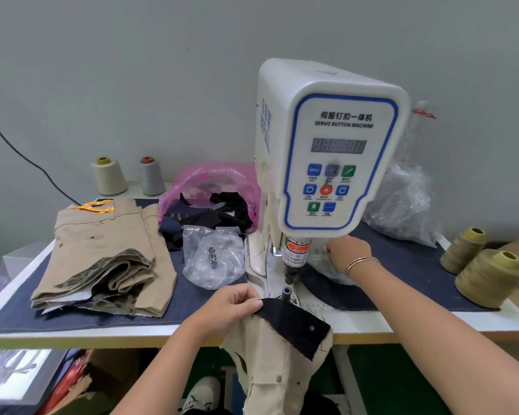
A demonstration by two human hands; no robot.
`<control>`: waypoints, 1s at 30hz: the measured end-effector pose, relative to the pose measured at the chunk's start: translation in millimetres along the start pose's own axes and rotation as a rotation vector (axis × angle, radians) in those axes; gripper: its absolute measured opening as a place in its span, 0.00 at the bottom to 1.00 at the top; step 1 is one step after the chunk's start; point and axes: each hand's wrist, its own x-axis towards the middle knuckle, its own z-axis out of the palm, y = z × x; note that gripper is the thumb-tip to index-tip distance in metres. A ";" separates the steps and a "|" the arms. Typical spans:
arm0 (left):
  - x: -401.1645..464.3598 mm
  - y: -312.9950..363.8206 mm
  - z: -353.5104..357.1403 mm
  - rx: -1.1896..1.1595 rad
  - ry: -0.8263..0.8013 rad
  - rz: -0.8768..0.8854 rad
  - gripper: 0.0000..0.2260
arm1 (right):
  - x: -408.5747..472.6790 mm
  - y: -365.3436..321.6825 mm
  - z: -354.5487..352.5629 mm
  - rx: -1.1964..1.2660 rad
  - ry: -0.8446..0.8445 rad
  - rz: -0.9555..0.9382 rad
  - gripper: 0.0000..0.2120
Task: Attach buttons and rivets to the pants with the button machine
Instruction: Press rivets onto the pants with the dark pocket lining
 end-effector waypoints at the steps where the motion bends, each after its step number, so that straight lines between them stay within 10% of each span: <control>1: 0.2 -0.5 0.9 0.001 0.013 0.002 0.06 | 1.6 -2.9 0.0 -0.041 -0.007 0.004 0.12; 14: 1.9 -2.0 2.3 -0.028 0.021 0.004 0.05 | -1.1 -4.5 15.6 0.024 0.069 0.007 0.06; 24: 2.2 -1.3 2.1 -0.049 0.020 -0.002 0.06 | -35.3 30.0 23.2 1.037 0.366 0.137 0.08; 30: 1.8 -1.7 2.8 -0.050 0.030 0.007 0.06 | -92.7 -7.4 14.2 1.513 0.084 0.118 0.08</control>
